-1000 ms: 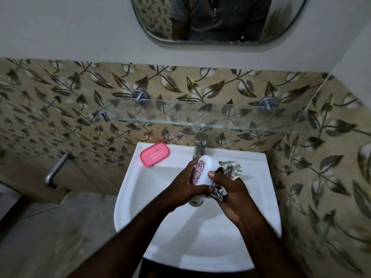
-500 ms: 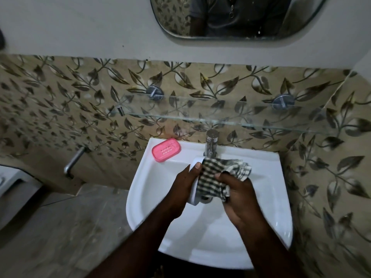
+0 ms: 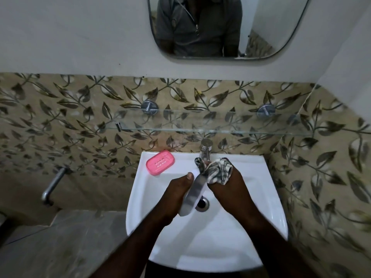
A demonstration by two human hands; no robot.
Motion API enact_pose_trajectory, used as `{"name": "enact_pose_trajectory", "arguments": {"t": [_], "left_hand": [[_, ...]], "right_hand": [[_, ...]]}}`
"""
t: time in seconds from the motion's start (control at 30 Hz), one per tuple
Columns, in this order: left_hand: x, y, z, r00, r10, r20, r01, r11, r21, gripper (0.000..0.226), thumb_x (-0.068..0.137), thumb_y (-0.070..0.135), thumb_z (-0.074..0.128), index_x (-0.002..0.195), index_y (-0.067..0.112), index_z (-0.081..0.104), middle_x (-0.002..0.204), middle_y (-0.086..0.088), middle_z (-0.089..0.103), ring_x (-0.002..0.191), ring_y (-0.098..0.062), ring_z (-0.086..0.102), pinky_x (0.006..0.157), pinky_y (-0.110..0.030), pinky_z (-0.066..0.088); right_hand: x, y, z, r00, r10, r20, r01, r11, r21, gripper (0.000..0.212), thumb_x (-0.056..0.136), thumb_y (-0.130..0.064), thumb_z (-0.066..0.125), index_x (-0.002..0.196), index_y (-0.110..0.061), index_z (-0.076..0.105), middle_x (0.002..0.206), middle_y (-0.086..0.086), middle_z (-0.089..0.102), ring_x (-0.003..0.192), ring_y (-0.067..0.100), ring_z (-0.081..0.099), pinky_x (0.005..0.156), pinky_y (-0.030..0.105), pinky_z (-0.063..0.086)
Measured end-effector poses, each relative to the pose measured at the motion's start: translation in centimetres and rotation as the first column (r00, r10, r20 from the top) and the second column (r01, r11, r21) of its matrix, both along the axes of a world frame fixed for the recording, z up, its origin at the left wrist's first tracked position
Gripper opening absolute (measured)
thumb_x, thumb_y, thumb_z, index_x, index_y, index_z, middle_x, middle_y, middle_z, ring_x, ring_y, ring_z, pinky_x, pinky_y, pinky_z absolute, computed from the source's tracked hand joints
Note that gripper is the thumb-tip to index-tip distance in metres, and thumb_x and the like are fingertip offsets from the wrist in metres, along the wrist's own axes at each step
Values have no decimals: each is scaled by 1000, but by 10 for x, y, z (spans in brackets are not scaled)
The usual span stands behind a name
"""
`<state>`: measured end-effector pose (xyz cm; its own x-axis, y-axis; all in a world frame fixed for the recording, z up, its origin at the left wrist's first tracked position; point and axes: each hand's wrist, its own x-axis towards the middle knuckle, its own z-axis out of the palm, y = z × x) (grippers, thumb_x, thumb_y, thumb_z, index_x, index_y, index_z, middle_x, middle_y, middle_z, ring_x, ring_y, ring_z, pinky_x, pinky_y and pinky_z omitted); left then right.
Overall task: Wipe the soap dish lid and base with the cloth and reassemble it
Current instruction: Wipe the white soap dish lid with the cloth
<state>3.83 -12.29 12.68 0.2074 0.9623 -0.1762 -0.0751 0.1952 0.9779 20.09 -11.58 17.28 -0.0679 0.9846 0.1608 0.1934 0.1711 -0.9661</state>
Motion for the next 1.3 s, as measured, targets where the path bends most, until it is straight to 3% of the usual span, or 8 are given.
{"name": "enact_pose_trajectory", "arguments": {"t": [0.2, 0.33, 0.53, 0.67, 0.83, 0.97, 1.17, 1.3], "left_hand": [[-18, 11, 12, 998, 8, 56, -16, 990, 142, 41, 67, 66, 66, 82, 29, 76, 78, 3, 69, 77, -18, 58, 76, -40, 50], [-30, 10, 16, 993, -63, -98, 91, 947, 308, 43, 80, 63, 57, 107, 32, 68, 78, -3, 60, 70, -16, 51, 62, -31, 46], [-42, 12, 23, 980, -125, -156, 167, 941, 295, 21, 80, 52, 59, 96, 43, 68, 80, 9, 71, 67, 1, 55, 65, -27, 46], [-45, 10, 21, 968, -208, -139, 240, 929, 281, 53, 75, 65, 61, 117, 33, 64, 82, 10, 70, 73, -9, 59, 64, -29, 48], [-51, 12, 14, 987, -160, -28, 162, 954, 251, 64, 65, 75, 64, 93, 18, 69, 80, -4, 66, 68, -10, 62, 62, -36, 50], [-54, 11, 18, 987, -154, 48, 139, 963, 232, 65, 68, 74, 62, 97, 17, 71, 82, -2, 71, 72, -16, 64, 62, -29, 51], [-50, 23, 20, 994, -97, 54, 83, 971, 226, 64, 72, 71, 61, 83, 9, 70, 82, -10, 68, 72, -21, 61, 70, -43, 47], [-35, 22, 25, 987, -88, 136, 55, 972, 229, 64, 72, 71, 62, 89, 10, 71, 83, -15, 68, 70, -26, 62, 61, -37, 50]], "right_hand": [[-32, -14, 20, 939, 135, 317, -221, 942, 253, 64, 64, -1, 58, 122, -27, 65, 123, -18, 62, 121, 1, 54, 105, 16, 37], [-26, -1, 19, 988, 45, 145, -55, 996, 68, 34, 75, -6, 66, 102, -23, 74, 101, -1, 75, 102, 19, 68, 91, 44, 54], [-41, -18, 26, 973, 91, 213, -143, 959, 243, 42, 71, 5, 64, 106, -17, 73, 108, -5, 72, 108, 1, 64, 93, 17, 47], [-30, -16, 21, 1000, -22, -15, 22, 1000, 3, 43, 76, 7, 67, 83, -35, 74, 57, -13, 64, 47, -1, 50, 51, 21, 42], [-53, -31, 16, 984, 39, 173, -82, 964, 251, 52, 70, 7, 62, 112, -21, 69, 117, -9, 69, 117, 9, 61, 100, 22, 46], [-48, -9, 15, 995, -99, -33, 96, 993, -72, 27, 65, -10, 60, 88, -12, 74, 57, -1, 60, 48, 12, 50, 50, 25, 42], [-58, -8, 20, 968, 46, 245, -118, 951, 287, 54, 67, 9, 64, 113, -18, 70, 117, -10, 69, 116, 5, 60, 101, 20, 44], [-40, 10, 23, 998, -63, -3, 63, 997, 38, 37, 69, -2, 63, 103, -13, 73, 76, -10, 71, 67, 0, 64, 62, 21, 51]]}}
